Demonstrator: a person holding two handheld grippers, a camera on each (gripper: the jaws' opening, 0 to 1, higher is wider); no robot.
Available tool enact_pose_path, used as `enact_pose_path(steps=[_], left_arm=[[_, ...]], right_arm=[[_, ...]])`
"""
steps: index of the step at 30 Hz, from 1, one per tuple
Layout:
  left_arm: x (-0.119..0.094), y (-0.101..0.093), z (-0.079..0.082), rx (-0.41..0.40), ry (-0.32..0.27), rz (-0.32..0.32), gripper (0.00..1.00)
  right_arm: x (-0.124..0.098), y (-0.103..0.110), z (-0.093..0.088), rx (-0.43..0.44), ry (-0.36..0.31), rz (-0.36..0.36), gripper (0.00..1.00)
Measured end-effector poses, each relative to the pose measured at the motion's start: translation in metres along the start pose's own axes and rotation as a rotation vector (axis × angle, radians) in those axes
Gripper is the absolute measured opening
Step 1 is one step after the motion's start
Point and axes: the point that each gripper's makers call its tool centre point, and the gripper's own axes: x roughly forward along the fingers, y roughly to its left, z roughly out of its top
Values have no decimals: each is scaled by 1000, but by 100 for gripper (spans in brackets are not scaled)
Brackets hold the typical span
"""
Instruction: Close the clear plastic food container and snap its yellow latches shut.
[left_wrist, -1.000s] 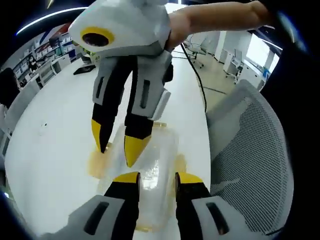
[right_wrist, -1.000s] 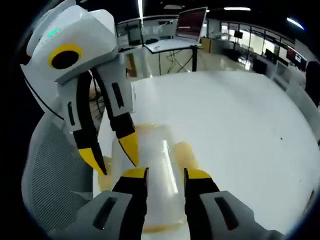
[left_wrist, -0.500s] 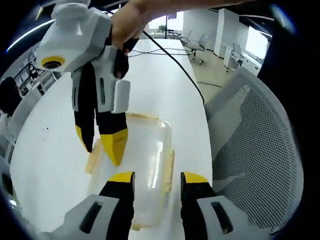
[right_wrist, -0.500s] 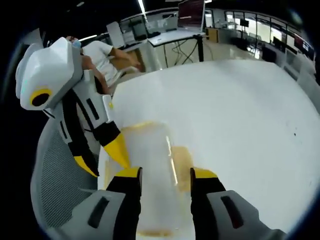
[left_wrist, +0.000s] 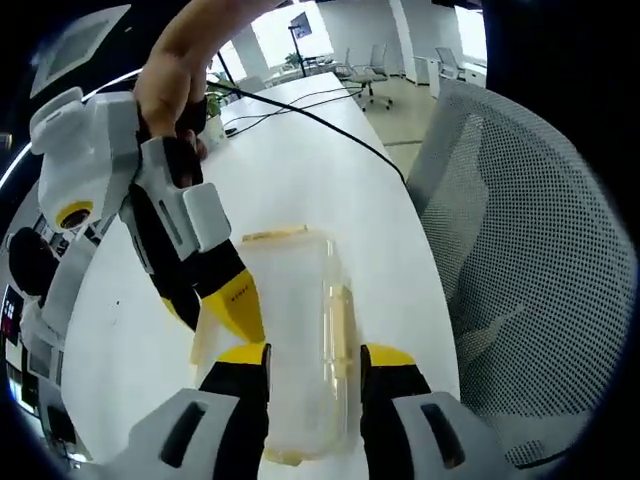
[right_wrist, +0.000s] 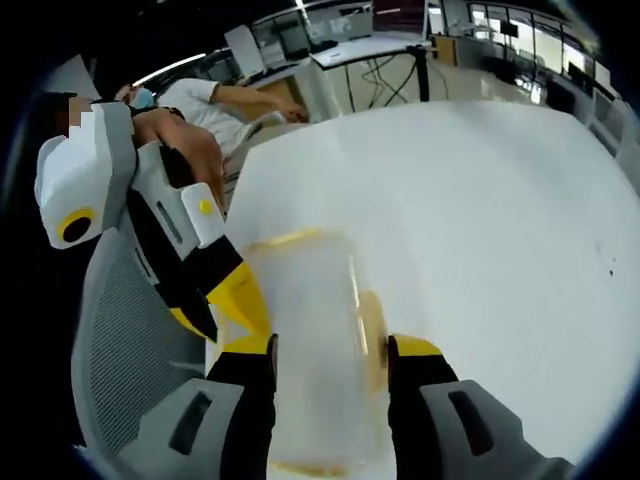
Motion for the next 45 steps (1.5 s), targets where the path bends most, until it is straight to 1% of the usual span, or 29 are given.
enact_pose_path(steps=[10,16,22,23,24,25,26,27,28,30,31,33,38,42,45], left_arm=[[1,0,0,12,-3,25,27],[2,1,1,-1,2,34,26],[3,3,0,-27,22,37,24],[3,3,-1,-32,23,35,24],[4,2,-1,-31,21,29,23],[4,3,-1,-31,24,32,23],[4,3,-1,-31,27,33,21],[5,-7,1,-78,5,-21,21],[0,6,-4,-66,32,18,21],[-3,7,-5,-62,36,14,21],[1,3,-3,-56,29,14,21],[2,2,-2,-60,20,14,22],[3,2,-2,-31,23,29,22],[2,2,0,-29,17,39,23],[2,2,1,-34,6,33,23]], right_arm=[[2,0,-2,10,24,31,41],[3,0,-2,22,41,45,40],[6,1,-3,22,100,60,37],[6,2,-3,33,104,65,36],[6,6,-8,23,131,90,35],[7,3,-5,28,115,73,35],[7,4,-5,28,120,79,35],[6,3,-6,34,135,73,34],[7,3,-5,32,133,80,34],[7,4,-6,34,140,82,34],[6,5,-7,35,139,81,34],[6,5,-6,29,134,71,35],[6,4,-3,20,128,65,35],[6,4,-2,22,117,64,36],[5,4,-2,23,102,62,36]])
